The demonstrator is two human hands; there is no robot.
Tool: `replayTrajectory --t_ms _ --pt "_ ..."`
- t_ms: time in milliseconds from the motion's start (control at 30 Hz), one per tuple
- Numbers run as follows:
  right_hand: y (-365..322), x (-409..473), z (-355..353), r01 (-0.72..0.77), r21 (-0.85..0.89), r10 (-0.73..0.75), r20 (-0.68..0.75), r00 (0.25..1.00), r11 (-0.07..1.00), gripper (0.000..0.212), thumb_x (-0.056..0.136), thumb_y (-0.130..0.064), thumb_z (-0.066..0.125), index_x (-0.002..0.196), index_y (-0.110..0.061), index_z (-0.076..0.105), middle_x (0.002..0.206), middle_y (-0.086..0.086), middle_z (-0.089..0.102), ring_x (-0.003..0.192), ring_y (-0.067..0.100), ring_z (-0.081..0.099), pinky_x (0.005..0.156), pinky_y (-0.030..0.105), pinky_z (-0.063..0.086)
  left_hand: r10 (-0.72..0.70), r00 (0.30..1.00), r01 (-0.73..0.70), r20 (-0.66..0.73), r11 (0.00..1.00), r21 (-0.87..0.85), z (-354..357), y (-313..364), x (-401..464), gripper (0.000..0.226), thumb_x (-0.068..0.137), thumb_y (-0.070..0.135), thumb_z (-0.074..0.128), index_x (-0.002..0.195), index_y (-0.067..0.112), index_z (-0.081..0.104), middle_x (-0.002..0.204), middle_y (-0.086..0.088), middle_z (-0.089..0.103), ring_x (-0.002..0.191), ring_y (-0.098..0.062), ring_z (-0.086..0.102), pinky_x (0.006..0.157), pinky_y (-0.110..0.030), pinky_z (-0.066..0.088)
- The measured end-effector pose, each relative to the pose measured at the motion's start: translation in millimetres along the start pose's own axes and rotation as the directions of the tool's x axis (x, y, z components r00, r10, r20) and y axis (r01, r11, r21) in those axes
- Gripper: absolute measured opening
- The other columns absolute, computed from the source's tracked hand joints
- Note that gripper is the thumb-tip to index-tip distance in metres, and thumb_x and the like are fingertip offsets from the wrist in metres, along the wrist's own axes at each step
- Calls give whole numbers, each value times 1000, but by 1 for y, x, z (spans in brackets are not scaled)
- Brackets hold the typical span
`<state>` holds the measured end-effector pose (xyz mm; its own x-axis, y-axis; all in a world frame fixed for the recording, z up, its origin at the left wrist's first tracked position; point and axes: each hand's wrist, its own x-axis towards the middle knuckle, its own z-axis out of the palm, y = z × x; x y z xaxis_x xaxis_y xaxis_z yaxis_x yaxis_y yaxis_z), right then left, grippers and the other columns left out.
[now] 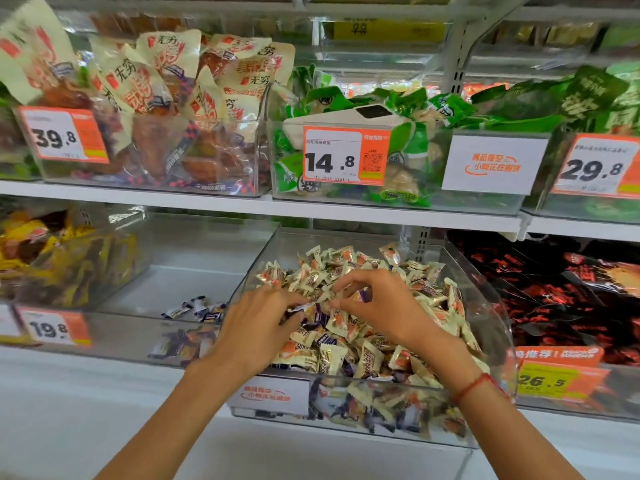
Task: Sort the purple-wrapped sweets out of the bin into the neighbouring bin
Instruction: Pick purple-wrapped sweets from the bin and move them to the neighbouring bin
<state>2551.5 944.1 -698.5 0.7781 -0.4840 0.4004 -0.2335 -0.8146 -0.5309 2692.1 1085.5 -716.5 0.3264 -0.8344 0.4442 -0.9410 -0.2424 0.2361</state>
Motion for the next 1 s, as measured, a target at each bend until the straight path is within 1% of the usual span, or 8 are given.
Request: replayTrajectory --t_ms 233,367,567,700,767,867,933,1000 --pt "-13 19 29 119 -112 -99 165 981 987 24 94 -10 58 111 -21 70 116 -8 66 96 -2 56 81 6 42 -164 943 142 -290 985 -94 -36 -15 -20 29 92 36 57 121 39 60 107 19 60 95 -4 52 60 -10 25" --pt "-19 41 37 191 -371 -1 456 890 909 37 88 -14 63 124 -23 63 125 0 58 113 19 54 97 35 46 -242 923 208 -300 968 -142 -43 -24 -22 25 92 37 56 117 41 61 98 23 56 84 1 43 59 -5 23" --pt "-29 54 45 314 -553 -19 473 881 772 33 86 -21 69 116 -18 56 116 0 61 106 20 56 82 31 46 -289 919 244 -269 951 -189 -49 -33 -24 21 92 36 57 112 39 63 99 19 64 77 3 45 58 -15 33" --pt "-14 43 36 248 -372 -94 387 917 894 29 87 -24 69 116 -22 67 117 -7 67 104 10 62 86 19 45 -320 917 272 -239 939 -211 -52 -37 -26 22 92 37 58 113 38 63 101 16 66 79 1 47 67 -26 41" --pt "-9 36 32 175 -267 -85 316 945 948 23 88 -23 67 111 -23 70 110 -10 70 86 -6 63 78 4 40 -326 919 283 -221 937 -204 -51 -37 -25 23 92 38 57 114 38 63 102 15 67 79 0 48 62 -22 39" --pt "-8 26 23 40 -63 -29 171 985 997 10 87 -22 67 95 -27 72 70 -23 68 41 4 47 48 8 35 -332 923 291 -193 933 -210 -50 -39 -25 22 92 39 57 113 38 63 96 16 66 77 0 50 56 -15 33" --pt "-12 24 18 -9 107 7 19 1000 994 9 87 -20 68 88 -28 71 44 -25 53 35 9 33 41 10 28 -355 917 311 -181 922 -230 -51 -46 -25 20 92 38 58 110 39 64 88 17 62 76 -2 51 57 -19 35" --pt "-24 29 20 5 229 20 -108 994 973 6 85 -23 69 89 -25 74 43 -16 51 38 7 27 43 12 26 -390 901 334 -187 902 -273 -53 -58 -22 17 92 36 58 108 39 65 87 18 60 79 -4 54 60 -24 37"
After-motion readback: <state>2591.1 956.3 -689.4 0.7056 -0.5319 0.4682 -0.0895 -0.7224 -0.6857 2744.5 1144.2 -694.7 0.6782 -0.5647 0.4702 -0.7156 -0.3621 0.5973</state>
